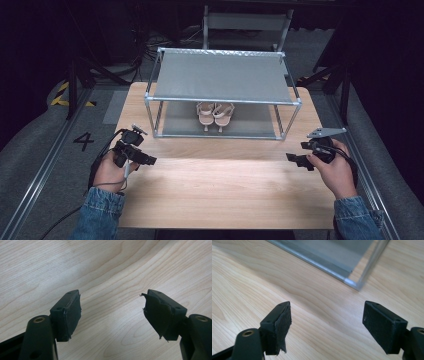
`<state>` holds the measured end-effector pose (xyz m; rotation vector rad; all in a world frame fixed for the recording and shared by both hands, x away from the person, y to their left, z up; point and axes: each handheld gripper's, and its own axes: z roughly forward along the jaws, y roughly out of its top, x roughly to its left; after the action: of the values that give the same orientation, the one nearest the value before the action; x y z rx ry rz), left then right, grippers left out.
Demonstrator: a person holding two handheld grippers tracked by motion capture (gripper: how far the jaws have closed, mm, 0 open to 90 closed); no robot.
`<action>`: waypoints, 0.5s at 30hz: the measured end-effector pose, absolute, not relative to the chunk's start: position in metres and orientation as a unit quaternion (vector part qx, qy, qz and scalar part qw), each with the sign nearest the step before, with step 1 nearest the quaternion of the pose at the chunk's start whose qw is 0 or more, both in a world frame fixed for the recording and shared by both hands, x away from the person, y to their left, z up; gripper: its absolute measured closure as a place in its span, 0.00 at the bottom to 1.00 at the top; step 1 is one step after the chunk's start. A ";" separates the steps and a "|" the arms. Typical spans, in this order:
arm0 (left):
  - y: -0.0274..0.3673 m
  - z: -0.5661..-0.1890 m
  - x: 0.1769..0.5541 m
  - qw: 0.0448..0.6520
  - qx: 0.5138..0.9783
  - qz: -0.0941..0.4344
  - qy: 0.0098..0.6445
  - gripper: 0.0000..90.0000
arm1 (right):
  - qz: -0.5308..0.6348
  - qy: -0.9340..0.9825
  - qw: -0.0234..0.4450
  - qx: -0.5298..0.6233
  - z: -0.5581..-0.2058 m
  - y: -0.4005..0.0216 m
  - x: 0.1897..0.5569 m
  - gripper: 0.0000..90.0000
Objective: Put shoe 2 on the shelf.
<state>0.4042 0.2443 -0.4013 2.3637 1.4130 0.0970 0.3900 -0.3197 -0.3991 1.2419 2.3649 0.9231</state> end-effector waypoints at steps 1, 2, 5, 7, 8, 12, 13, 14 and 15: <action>0.245 -0.401 0.404 0.189 0.841 0.033 0.505 0.32 | 0.323 0.826 0.156 0.434 -0.401 -0.323 0.390 0.26; 0.245 -0.401 0.404 0.189 0.841 0.033 0.505 0.32 | 0.323 0.826 0.156 0.434 -0.401 -0.323 0.390 0.26; 0.249 -0.403 0.406 0.192 0.837 0.036 0.511 0.32 | 0.320 0.827 0.153 0.437 -0.408 -0.329 0.389 0.26; 0.252 -0.403 0.406 0.197 0.831 0.036 0.519 0.31 | 0.318 0.826 0.150 0.440 -0.413 -0.333 0.390 0.26; 0.253 -0.403 0.407 0.197 0.831 0.035 0.520 0.31 | 0.318 0.826 0.150 0.440 -0.416 -0.336 0.391 0.25; 0.257 -0.405 0.409 0.196 0.826 0.036 0.528 0.31 | 0.308 0.827 0.128 0.453 -0.426 -0.346 0.393 0.24; 0.257 -0.405 0.409 0.196 0.825 0.035 0.528 0.31 | 0.301 0.829 0.121 0.454 -0.427 -0.349 0.394 0.24; 0.257 -0.405 0.409 0.196 0.825 0.036 0.528 0.31 | 0.297 0.828 0.122 0.459 -0.430 -0.352 0.394 0.24; 0.257 -0.406 0.409 0.195 0.825 0.037 0.529 0.31 | 0.302 0.821 0.130 0.466 -0.433 -0.356 0.395 0.22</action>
<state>0.4094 0.2574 -0.4055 2.3125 1.4815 0.1030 0.3946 -0.3556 -0.4333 1.3547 2.3869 0.8769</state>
